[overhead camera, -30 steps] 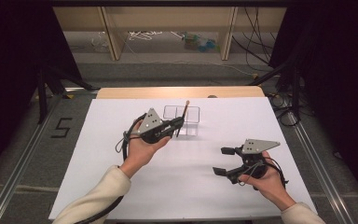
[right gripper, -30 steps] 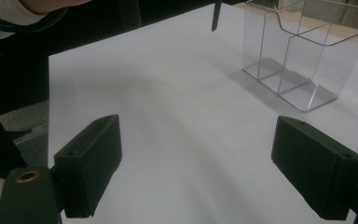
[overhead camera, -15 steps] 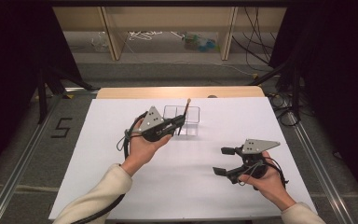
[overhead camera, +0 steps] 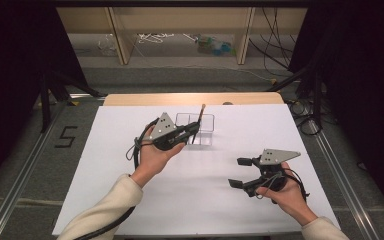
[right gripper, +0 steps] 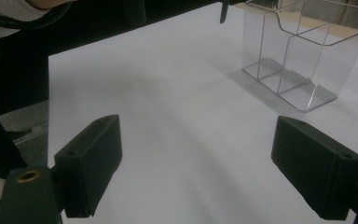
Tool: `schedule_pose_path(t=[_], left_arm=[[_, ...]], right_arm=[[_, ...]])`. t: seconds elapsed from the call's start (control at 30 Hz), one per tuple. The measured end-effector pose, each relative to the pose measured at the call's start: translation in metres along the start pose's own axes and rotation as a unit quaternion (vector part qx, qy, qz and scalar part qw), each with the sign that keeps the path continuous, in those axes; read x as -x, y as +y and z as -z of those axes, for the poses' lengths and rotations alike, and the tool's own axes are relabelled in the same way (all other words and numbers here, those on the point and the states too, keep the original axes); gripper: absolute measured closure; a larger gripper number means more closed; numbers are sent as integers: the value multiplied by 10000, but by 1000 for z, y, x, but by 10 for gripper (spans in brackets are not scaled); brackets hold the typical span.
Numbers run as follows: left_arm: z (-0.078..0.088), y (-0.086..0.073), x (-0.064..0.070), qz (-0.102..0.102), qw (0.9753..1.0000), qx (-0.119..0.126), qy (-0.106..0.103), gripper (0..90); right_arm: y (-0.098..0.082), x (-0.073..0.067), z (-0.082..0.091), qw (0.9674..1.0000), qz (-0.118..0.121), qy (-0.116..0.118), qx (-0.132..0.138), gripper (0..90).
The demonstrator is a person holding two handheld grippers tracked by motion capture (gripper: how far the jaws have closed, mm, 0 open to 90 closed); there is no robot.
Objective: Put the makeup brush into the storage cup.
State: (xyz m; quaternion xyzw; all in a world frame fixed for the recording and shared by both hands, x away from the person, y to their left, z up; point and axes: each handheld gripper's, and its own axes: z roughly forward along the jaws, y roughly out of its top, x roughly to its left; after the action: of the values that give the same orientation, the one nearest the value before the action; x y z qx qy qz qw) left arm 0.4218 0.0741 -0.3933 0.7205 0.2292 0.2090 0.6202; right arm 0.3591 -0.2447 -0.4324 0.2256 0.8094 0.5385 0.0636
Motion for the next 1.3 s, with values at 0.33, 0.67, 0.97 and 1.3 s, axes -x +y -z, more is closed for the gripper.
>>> schedule_pose_path(t=[0.33,0.67,0.97,1.3], left_arm=[[-2,1,-1,-9,10000,6,16,828],[-1,1,-4,21,10000,22,70,828],[-3,2,-5,68,9999,46,100,828],[-6,3,-5,46,9999,53,99,828]], right_arm=[[0,0,2,10000,-3,-59,-67,168],[1,-1,3,9999,-46,-71,-112,168],[0,0,2,10000,-4,-73,-65,167],[0,0,2,10000,-18,-61,-65,167]])
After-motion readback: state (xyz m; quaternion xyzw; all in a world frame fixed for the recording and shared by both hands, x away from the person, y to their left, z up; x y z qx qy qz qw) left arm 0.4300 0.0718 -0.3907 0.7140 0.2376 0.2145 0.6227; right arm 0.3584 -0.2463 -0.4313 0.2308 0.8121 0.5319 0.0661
